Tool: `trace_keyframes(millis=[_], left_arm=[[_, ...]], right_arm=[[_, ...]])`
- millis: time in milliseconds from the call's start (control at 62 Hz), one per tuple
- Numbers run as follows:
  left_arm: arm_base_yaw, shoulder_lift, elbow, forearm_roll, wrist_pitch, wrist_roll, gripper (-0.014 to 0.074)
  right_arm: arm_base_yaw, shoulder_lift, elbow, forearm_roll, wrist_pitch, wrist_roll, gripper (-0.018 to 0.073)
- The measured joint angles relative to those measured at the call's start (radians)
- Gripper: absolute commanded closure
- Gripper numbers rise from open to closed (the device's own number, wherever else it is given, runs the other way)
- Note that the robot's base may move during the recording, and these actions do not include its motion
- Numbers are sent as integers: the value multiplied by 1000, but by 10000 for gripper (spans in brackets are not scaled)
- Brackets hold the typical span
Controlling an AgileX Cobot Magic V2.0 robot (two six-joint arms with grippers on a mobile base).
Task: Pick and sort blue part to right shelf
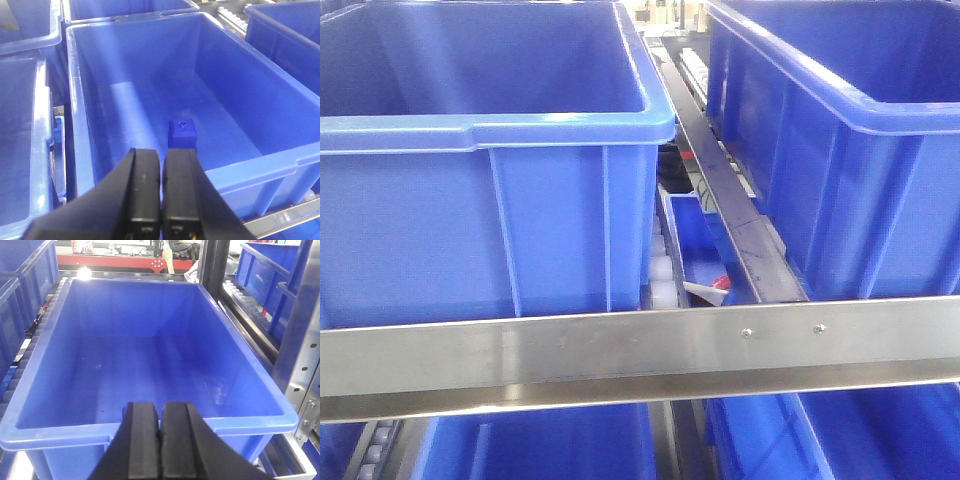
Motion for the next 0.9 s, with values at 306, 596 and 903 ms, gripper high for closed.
trace_keyframes(millis=[306, 596, 903], left_arm=[[0, -1, 4, -5, -2, 0, 471], [218, -172, 186, -157, -199, 96, 471], [367, -348, 544, -216, -381, 109, 471]], right_arm=[[0, 0, 0, 0, 0, 0, 526], [0, 0, 0, 0, 0, 0, 526], [0, 0, 0, 0, 0, 0, 526]])
